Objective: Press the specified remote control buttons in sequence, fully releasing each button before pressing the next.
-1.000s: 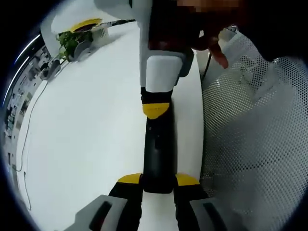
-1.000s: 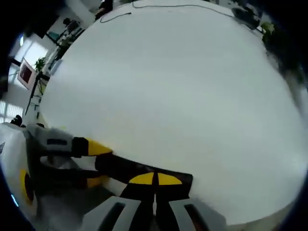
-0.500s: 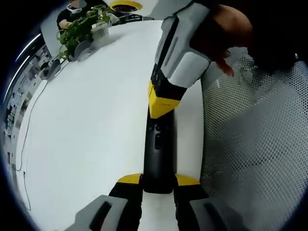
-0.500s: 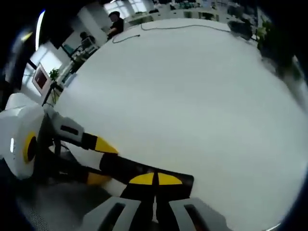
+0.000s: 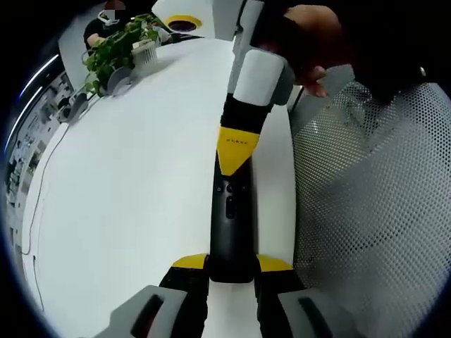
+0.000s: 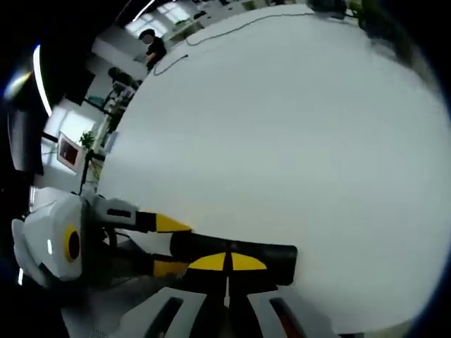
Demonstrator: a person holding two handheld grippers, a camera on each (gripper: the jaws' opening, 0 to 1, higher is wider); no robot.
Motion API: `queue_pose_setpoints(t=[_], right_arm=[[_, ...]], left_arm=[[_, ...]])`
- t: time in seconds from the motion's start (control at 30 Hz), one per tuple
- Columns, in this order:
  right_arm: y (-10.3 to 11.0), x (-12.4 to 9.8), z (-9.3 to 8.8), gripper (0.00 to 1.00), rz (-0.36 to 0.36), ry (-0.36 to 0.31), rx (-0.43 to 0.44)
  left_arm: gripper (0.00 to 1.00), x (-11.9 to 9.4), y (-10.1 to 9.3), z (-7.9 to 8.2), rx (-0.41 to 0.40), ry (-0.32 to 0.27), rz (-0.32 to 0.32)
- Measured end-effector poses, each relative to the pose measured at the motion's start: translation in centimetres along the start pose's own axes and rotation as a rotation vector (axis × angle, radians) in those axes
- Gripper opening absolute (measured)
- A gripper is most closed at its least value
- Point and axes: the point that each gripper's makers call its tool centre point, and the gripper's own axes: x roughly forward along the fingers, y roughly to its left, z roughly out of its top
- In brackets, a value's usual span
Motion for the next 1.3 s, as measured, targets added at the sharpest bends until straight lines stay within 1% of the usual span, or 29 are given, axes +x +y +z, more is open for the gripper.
queue_pose_setpoints(t=[0.1, 0.23, 0.33, 0.37, 0.4, 0.53, 0.7, 0.77, 0.83, 1.0, 1.07, 1.13, 1.23, 1.3], right_arm=[[-0.1, 0.3, -0.3, 0.00, -0.010, 0.013, 0.003], [0.1, 0.5, -0.6, 0.00, -0.005, 0.035, 0.006], [-0.7, 0.5, -1.0, 0.00, -0.068, 0.053, -0.037], [-0.5, 0.6, -0.9, 0.00, -0.050, 0.048, -0.028], [-0.5, 0.6, -0.8, 0.00, -0.049, 0.049, -0.026], [-0.4, 0.7, -1.0, 0.00, -0.065, 0.053, -0.065], [-0.5, 0.8, -1.0, 0.00, -0.086, 0.049, -0.099], [-0.6, 0.7, -1.1, 0.00, -0.088, 0.034, -0.110], [-0.7, 0.7, -0.9, 0.00, -0.088, 0.023, -0.097], [-0.7, 0.8, -0.9, 0.00, -0.085, 0.027, -0.098], [-0.7, 0.7, -0.8, 0.00, -0.073, 0.025, -0.073], [-0.6, 0.6, -0.8, 0.00, -0.069, 0.037, -0.054], [-0.6, 0.6, -0.9, 0.00, -0.064, 0.042, -0.048], [-0.7, 0.4, -1.3, 0.00, -0.064, 0.066, -0.032]], left_arm=[[0.24, 0.0, 0.0, 0.0, 0.001, -0.003, -0.001], [0.24, 0.1, 0.0, 0.0, 0.001, 0.000, 0.001], [0.25, 0.1, 0.0, 0.0, 0.003, 0.005, 0.000], [0.25, 0.1, 0.1, 0.0, 0.006, 0.008, 0.000], [0.25, 0.1, 0.1, 0.0, 0.004, 0.008, 0.000], [0.25, 0.2, 0.1, 0.0, -0.003, 0.003, -0.001], [0.25, 0.2, 0.1, 0.0, 0.003, 0.019, -0.003], [0.25, 0.2, 0.1, 0.0, -0.002, 0.026, -0.003], [0.25, 0.2, 0.2, 0.0, -0.002, 0.023, -0.002], [0.25, 0.2, 0.2, 0.0, -0.001, 0.026, -0.005], [0.25, 0.2, 0.2, 0.0, 0.001, 0.027, -0.002], [0.25, 0.2, 0.2, 0.0, 0.001, 0.027, 0.000], [0.25, 0.2, 0.1, 0.0, 0.000, 0.026, 0.002], [0.25, 0.2, 0.1, 0.0, 0.001, 0.025, 0.002]])
